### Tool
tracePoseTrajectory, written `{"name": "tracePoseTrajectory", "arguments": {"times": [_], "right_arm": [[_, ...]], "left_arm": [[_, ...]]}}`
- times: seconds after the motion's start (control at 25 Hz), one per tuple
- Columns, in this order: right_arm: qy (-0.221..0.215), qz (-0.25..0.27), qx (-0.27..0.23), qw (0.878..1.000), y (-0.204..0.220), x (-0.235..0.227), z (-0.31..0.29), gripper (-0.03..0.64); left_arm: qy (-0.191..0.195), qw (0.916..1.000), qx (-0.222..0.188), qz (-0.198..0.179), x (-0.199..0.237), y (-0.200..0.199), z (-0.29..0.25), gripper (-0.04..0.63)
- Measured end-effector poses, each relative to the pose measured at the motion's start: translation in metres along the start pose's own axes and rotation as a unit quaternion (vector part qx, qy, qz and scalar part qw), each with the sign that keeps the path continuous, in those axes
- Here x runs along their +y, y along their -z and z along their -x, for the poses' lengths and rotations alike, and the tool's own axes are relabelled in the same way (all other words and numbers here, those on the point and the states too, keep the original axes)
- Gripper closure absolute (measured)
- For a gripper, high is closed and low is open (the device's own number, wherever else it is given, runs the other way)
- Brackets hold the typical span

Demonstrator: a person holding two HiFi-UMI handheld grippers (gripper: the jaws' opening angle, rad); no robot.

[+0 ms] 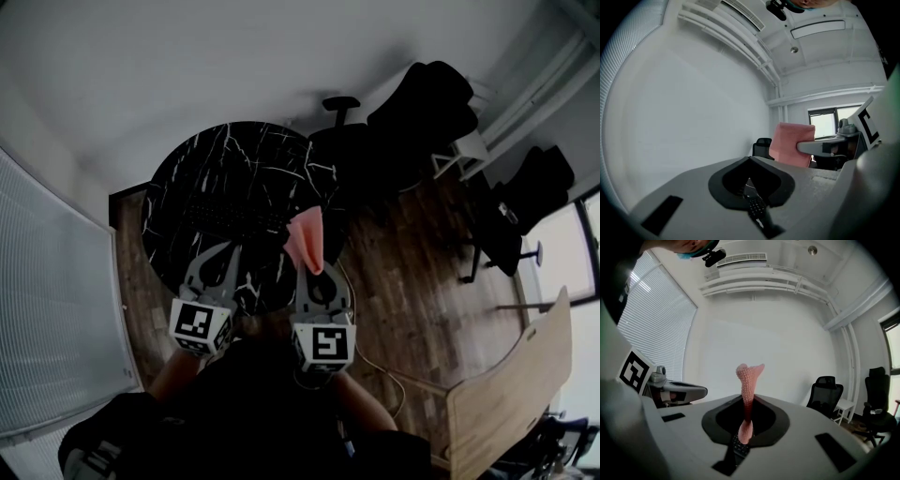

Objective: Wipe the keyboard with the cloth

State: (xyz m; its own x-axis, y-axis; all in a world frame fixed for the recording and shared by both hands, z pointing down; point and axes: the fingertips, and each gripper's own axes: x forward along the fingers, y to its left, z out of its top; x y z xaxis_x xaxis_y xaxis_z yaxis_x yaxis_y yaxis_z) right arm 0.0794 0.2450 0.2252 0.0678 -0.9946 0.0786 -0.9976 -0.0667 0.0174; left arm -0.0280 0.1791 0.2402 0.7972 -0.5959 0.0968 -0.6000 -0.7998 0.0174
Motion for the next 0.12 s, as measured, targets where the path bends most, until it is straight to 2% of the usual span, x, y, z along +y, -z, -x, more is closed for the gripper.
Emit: {"name": "tracePoseTrajectory", "arguments": {"times": [0.12], "right_arm": [[0.002, 0.002, 0.005, 1.000, 0.0023, -0.0008, 0.0017, 0.612]], "left_arm": [[0.002, 1.0000, 0.003, 0.002, -0.0019, 0.0028, 0.0008, 0.597]]}}
